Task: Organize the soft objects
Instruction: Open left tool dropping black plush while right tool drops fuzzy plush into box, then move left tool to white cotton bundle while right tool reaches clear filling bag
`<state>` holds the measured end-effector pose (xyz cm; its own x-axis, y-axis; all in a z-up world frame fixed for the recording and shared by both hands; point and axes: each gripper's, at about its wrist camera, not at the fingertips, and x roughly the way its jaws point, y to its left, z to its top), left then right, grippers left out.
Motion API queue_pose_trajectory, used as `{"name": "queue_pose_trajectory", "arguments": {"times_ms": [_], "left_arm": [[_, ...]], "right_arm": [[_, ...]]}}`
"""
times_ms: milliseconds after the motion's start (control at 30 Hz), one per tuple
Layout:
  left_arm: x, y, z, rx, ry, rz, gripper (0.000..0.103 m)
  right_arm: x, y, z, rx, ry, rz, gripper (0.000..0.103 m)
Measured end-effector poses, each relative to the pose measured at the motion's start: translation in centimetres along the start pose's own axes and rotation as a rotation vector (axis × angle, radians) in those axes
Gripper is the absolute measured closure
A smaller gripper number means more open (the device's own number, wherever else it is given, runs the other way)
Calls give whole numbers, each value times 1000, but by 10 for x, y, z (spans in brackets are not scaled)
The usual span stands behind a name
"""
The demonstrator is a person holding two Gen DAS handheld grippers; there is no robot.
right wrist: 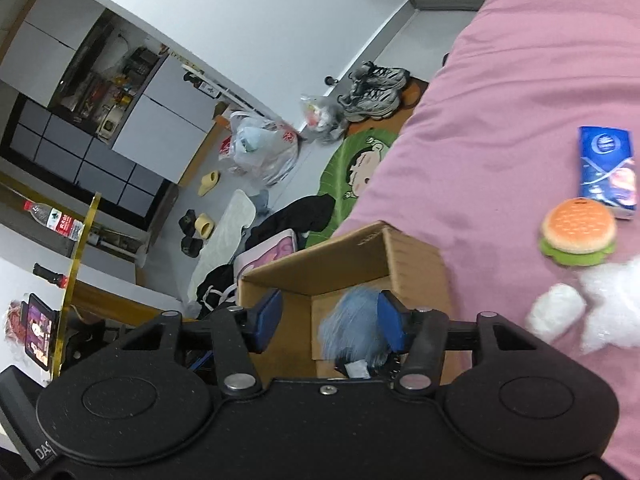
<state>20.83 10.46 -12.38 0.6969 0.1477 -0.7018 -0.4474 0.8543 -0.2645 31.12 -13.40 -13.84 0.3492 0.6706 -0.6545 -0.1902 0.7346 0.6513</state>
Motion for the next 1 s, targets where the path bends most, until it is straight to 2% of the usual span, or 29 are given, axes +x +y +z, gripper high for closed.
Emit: {"name": "queue_pose_trajectory", "arguments": {"times_ms": [100,300,367,467,633,767,1000], "left_arm": [[-5,-2,-1,23,1,19,25],[-14,-6,-3,55,37,54,19],[-19,-10,-2,66,47,54,18],[-29,-19,-2,88,63,46,16],[-42,-36,-5,88,125,-29,14],[-55,-55,-8,120,105,-34,14],[-71,-75,-12,120,90,-59,14]], "right_arm": [[-15,-3,-1,3,-11,-11,46],[-48,-8,-2,-6,-38,-54,39],[-57,-8,-2,-12,-46,-60,29],[-74,-11,-1,-22,-63,-76,23],[-103,-25,3,-9,-91,-98,19],[-120,-36,6,-6,-103,-107,17],[-131,-48,3,-13,-89,-125,17]]}}
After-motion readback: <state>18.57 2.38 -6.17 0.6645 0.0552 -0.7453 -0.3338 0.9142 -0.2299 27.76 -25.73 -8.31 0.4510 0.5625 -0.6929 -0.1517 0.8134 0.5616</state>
